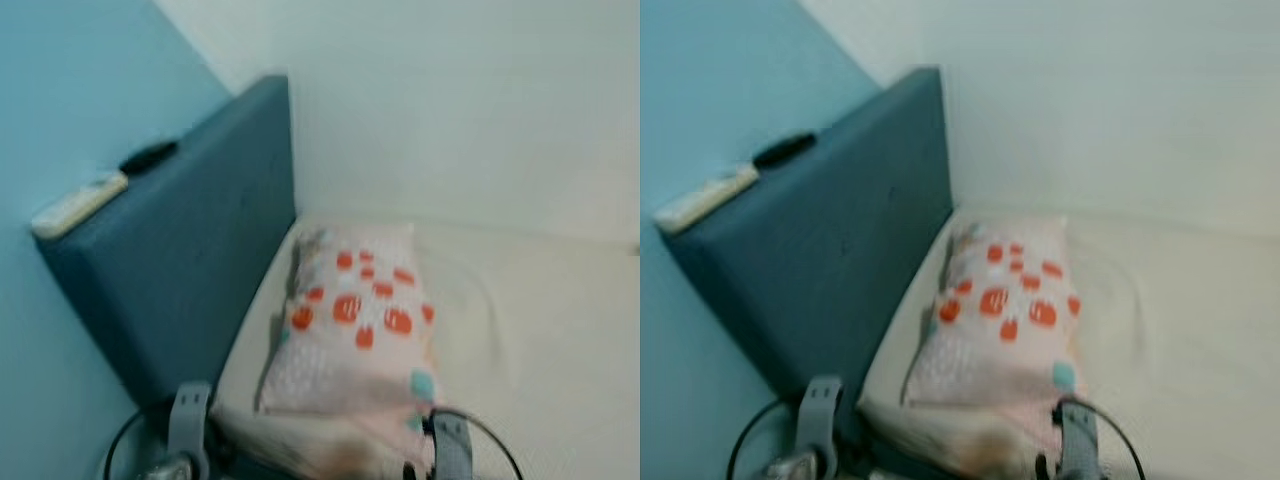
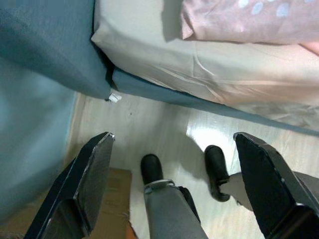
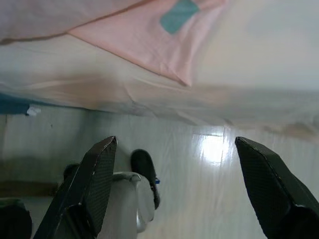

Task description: Clean up the room

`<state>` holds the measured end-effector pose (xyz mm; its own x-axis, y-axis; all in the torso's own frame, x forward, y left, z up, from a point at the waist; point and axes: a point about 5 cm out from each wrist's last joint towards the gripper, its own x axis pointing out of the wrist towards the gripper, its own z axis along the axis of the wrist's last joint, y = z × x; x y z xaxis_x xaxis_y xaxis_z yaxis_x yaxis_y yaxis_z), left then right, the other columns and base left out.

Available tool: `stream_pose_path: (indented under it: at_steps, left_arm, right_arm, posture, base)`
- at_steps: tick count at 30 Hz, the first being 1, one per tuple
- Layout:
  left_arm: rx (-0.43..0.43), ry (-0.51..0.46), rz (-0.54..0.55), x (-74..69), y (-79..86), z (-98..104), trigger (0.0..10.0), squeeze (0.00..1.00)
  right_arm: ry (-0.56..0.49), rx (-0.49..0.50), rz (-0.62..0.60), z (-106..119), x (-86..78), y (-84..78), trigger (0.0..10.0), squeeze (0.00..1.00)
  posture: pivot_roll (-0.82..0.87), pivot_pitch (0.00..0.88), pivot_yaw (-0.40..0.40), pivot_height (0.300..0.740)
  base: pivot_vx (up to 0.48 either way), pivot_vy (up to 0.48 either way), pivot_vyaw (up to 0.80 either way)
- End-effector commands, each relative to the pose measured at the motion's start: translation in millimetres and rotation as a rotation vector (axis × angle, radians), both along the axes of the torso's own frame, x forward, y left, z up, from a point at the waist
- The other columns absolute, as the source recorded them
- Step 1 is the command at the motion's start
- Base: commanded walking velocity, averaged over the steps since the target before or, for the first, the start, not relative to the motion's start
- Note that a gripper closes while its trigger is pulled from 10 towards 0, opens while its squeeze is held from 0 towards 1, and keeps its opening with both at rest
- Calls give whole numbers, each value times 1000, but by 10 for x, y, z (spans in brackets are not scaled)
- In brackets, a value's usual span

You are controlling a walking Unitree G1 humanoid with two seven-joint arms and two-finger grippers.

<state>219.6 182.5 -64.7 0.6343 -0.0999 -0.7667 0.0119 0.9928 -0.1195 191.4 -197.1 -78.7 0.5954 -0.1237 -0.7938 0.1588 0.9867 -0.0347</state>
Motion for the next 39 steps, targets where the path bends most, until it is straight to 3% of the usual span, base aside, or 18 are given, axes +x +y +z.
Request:
stream_pose_path:
  at_steps: [1, 8, 19, 22, 25, 26, 27, 31, 34, 39]
  left_arm:
    - [4, -7, -34, 13, -8, 10, 10000, 0]
    - [10, 4, -70, -17, -34, -10, 10000, 0]
    - [-4, 9, -45, -23, -51, -17, 10000, 0]
    - [-17, -11, -39, 20, -59, 10, 10000, 0]
    - [-78, -98, -31, 222, -121, 146, 10000, 0]
    - [-78, -98, -31, 222, -121, 146, 10000, 0]
    - [-154, -183, -36, 428, -214, 302, 10000, 0]
    - [-226, -271, -76, 649, -351, 497, 10000, 0]
    - [-262, -308, -99, 742, -433, 590, 10000, 0]
    - [-297, -322, -85, 772, -474, 622, 10000, 0]
  right_arm:
    - [-12, 8, -8, 18, 41, 25, 10000, 0]
    - [-12, 7, -8, 18, 40, 20, 10000, 0]
    - [-16, -5, -25, 29, 52, -11, 10000, 0]
    - [-44, -5, -48, 74, 125, -39, 10000, 0]
    - [-122, -22, -105, 224, 341, -142, 10000, 0]
    - [-122, -22, -105, 224, 341, -142, 10000, 0]
    - [-177, -34, -139, 351, 506, -216, 10000, 0]
    - [-256, -35, -158, 514, 696, -273, 10000, 0]
    - [-296, -37, -166, 600, 789, -300, 10000, 0]
    - [-322, -35, -178, 643, 826, -323, 10000, 0]
  posture:
    - [-25, 0, 15, 740]
    - [-25, 0, 14, 740]
    - [-25, 0, 12, 740]
    - [-26, 0, 14, 740]
    - [-27, 0, 12, 740]
    - [-27, 0, 12, 740]
    - [-27, 0, 11, 735]
    - [-31, 0, 13, 715]
    - [-34, 0, 15, 700]
    - [-36, 0, 16, 685]
  base:
    - [0, 0, 0]
    - [0, -324, 0]
    - [0, 0, 0]
    - [0, 0, 0]
    - [0, 0, 0]
    - [0, 0, 0]
    - [0, 0, 0]
    - [0, 0, 0]
    - [0, 0, 0]
    - [0, 0, 0]
